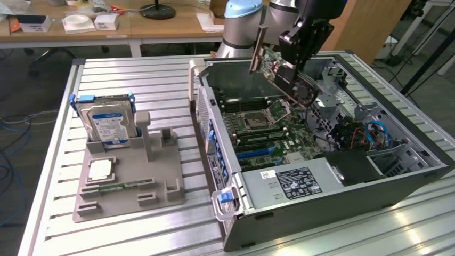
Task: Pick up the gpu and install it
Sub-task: 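Insert the gpu into the slot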
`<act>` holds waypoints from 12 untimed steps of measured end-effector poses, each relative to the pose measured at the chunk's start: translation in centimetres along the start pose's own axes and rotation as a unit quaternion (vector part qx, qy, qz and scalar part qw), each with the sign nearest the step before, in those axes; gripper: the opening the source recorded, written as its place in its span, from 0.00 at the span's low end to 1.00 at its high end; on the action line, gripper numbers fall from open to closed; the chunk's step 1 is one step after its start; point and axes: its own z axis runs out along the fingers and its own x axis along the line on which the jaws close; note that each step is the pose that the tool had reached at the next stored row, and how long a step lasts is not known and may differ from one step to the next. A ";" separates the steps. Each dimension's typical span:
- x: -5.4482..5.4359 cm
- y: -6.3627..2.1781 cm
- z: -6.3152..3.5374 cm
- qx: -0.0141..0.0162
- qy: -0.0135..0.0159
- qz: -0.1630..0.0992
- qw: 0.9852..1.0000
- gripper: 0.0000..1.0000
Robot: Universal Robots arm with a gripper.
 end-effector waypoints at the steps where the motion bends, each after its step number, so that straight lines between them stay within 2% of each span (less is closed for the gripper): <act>1: 0.0 0.00 0.01 0.000 0.000 -0.007 1.000 0.26; 6: 0.0 0.00 0.05 0.000 0.000 -0.047 0.999 0.26; 12: 0.0 0.00 0.10 0.000 0.001 -0.097 0.995 0.26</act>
